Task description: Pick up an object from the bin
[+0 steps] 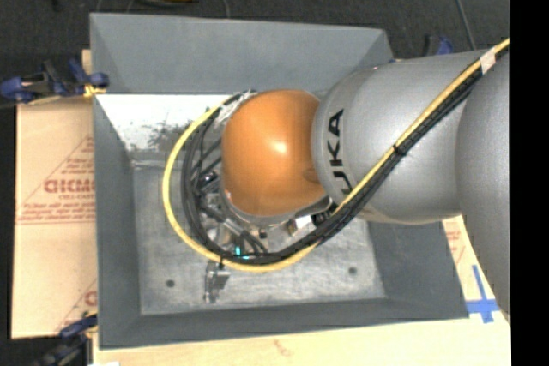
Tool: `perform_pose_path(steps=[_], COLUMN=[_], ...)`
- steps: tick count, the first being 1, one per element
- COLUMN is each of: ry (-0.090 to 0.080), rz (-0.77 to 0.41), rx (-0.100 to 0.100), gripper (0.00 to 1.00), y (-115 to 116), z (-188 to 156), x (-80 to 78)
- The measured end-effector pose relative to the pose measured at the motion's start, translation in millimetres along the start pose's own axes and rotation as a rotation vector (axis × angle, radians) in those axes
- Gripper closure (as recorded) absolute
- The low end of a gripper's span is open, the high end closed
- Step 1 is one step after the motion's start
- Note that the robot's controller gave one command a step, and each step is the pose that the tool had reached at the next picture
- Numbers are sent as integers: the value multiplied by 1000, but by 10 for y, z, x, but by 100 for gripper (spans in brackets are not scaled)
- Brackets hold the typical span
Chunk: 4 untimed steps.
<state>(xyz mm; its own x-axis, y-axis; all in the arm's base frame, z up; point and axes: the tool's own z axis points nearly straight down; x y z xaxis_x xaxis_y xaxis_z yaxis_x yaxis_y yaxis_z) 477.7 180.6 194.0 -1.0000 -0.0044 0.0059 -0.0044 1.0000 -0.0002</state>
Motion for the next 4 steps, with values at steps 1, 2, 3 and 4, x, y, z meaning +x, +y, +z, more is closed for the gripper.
perform_pose_path(steps=[1,2,3,4], ry=[-8,-8,-13,-3], rz=[4,-2,-32,-188], rx=[-1,-2,-5,5], gripper=[0,0,0,0], y=[-10,-18,-81,-158], z=[-39,-30,38,63], x=[-21,-28,-71,-126])
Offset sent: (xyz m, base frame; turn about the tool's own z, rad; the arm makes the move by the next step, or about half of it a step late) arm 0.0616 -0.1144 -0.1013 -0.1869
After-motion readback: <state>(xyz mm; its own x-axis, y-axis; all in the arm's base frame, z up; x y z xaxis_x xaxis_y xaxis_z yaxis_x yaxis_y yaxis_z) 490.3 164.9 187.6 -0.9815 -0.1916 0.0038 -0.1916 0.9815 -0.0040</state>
